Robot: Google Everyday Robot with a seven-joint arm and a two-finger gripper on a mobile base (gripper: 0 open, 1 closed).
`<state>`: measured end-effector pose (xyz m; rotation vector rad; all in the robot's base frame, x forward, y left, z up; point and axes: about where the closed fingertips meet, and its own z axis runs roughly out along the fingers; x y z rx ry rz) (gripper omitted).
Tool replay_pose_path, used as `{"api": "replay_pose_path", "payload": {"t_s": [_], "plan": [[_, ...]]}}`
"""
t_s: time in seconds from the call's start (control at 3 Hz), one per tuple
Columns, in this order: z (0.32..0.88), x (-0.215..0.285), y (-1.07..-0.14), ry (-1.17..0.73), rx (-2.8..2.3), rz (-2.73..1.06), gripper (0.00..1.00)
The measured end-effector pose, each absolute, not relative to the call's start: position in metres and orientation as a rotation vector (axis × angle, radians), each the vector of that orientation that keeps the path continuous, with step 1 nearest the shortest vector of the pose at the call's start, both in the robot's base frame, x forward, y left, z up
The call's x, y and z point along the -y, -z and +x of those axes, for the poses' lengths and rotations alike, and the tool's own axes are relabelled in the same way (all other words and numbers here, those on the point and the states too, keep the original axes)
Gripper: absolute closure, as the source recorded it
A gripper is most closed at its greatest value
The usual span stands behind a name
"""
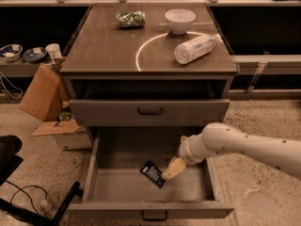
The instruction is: Place rxbar blueberry into middle drawer
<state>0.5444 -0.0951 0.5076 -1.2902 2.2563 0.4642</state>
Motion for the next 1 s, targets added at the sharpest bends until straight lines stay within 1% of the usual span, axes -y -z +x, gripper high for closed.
{"api": "replay_pose_path", "payload": {"t_s": [0.33,0.67,1.0], "plan": [[0.557,0.134,-0.593,-0.336,-2.214,-1.392,0.0],[0.546,0.176,-0.671,-0.27,-2.194,-1.459,0.0],[0.506,0.206,-0.72,-0.303,-2.184,-1.529,0.0]]}}
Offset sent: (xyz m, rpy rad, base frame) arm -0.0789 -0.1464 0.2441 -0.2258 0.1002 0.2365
